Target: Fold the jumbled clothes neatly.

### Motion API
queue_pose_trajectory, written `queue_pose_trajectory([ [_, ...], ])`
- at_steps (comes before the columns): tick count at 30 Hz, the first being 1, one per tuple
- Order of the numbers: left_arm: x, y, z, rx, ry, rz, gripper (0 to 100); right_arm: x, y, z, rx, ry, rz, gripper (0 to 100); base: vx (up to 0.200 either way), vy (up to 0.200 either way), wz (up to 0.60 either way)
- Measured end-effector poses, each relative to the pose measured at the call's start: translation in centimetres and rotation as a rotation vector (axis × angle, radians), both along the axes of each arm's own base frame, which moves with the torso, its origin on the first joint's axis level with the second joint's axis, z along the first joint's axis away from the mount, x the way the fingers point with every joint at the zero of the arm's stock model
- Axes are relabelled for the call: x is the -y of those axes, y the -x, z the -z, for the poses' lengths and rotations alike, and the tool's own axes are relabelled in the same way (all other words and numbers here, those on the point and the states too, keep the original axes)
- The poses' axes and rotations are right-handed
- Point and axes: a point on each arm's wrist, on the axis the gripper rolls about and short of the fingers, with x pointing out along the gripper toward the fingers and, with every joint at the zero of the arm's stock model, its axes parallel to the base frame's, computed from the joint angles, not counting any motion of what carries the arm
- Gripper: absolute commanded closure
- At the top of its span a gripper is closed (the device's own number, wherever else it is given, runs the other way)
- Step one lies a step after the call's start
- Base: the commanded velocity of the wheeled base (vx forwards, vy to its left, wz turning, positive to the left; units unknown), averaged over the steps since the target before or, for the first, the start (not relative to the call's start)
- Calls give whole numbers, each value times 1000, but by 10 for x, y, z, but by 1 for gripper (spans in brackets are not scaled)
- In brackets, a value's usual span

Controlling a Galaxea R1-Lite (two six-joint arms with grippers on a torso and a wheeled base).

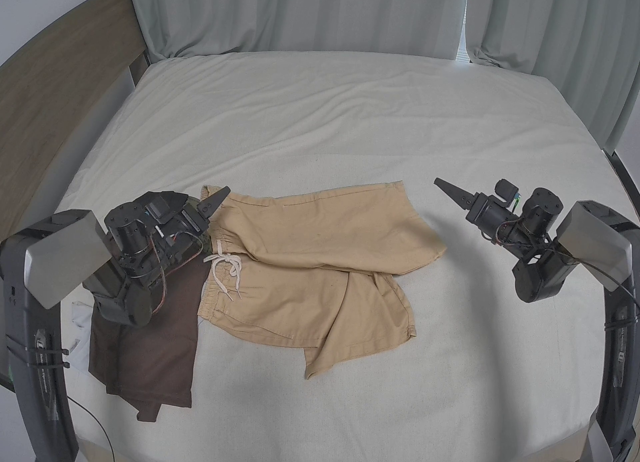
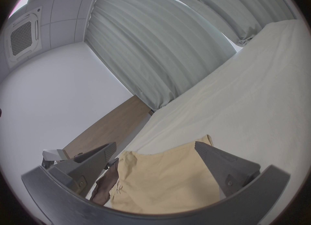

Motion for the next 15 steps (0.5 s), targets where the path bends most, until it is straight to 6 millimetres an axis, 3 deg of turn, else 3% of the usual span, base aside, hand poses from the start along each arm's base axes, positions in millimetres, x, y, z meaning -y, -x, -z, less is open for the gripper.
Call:
queue_pose_trajectory([
  [5, -3, 35, -3, -52, -12, 40, 0, 0, 29, 1, -57, 35, 1, 0, 0, 0, 0],
  [15, -22, 106, -28, -60, -105, 144, 0, -1, 88, -5, -126, 113, -14, 0, 0, 0, 0],
])
